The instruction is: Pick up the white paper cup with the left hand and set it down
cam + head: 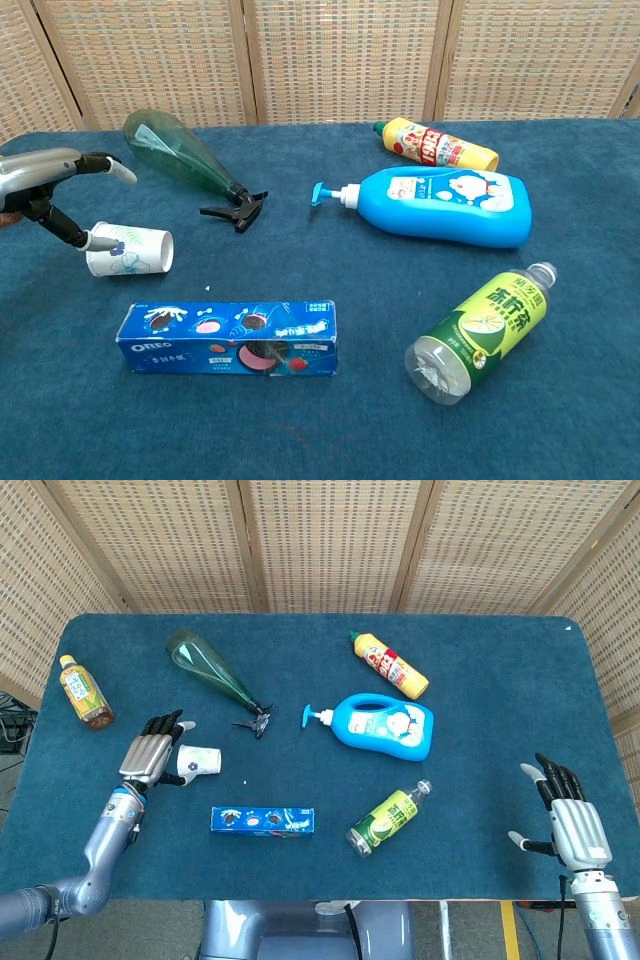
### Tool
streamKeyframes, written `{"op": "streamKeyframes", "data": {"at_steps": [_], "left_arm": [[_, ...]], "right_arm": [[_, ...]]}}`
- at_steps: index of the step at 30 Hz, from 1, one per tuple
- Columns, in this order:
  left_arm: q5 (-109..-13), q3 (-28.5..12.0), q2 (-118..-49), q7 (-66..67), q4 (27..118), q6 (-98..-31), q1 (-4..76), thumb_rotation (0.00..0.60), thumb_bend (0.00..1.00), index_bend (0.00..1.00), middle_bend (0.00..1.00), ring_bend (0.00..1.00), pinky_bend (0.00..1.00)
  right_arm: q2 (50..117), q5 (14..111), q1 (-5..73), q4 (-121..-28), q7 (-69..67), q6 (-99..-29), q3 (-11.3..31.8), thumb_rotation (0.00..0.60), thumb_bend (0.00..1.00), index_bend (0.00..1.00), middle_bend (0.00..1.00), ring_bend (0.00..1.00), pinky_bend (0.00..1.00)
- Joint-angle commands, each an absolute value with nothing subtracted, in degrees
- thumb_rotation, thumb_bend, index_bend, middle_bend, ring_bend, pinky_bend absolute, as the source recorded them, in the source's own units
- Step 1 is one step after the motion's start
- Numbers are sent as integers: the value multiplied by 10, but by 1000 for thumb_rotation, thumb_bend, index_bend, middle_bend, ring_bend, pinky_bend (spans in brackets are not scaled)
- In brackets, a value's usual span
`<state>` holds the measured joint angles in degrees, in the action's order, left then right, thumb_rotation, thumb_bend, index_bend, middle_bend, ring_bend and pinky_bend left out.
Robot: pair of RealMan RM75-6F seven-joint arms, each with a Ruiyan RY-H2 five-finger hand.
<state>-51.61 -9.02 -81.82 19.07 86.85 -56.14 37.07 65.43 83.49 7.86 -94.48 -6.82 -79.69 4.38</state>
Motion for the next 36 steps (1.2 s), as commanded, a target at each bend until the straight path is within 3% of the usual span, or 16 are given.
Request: {"op": "streamKeyframes", "data": {"at_steps": [1, 7, 12, 36], "left_arm": [[-441, -96, -799, 278, 910, -551, 405, 518, 233, 199, 0, 0, 0], [-302, -79, -783, 419, 962, -550, 469, 523, 247, 241, 0, 0, 0], [-247, -73, -792, 457, 978, -570, 497, 525, 247, 247, 0, 0, 0], [-219, -31, -865, 541, 949, -646, 545, 537, 271, 341, 0, 0, 0]], "right_arm": [[654, 835, 78, -944, -69, -797, 44, 600, 87, 0, 0, 0, 0], [651, 832, 78, -944, -77, -797, 46, 600, 87, 0, 0, 0, 0], [650, 834, 78, -944, -82, -797, 46, 600, 87, 0, 0, 0, 0], [647, 840, 76, -946, -92, -801, 44, 600, 87, 0, 0, 0, 0]]}}
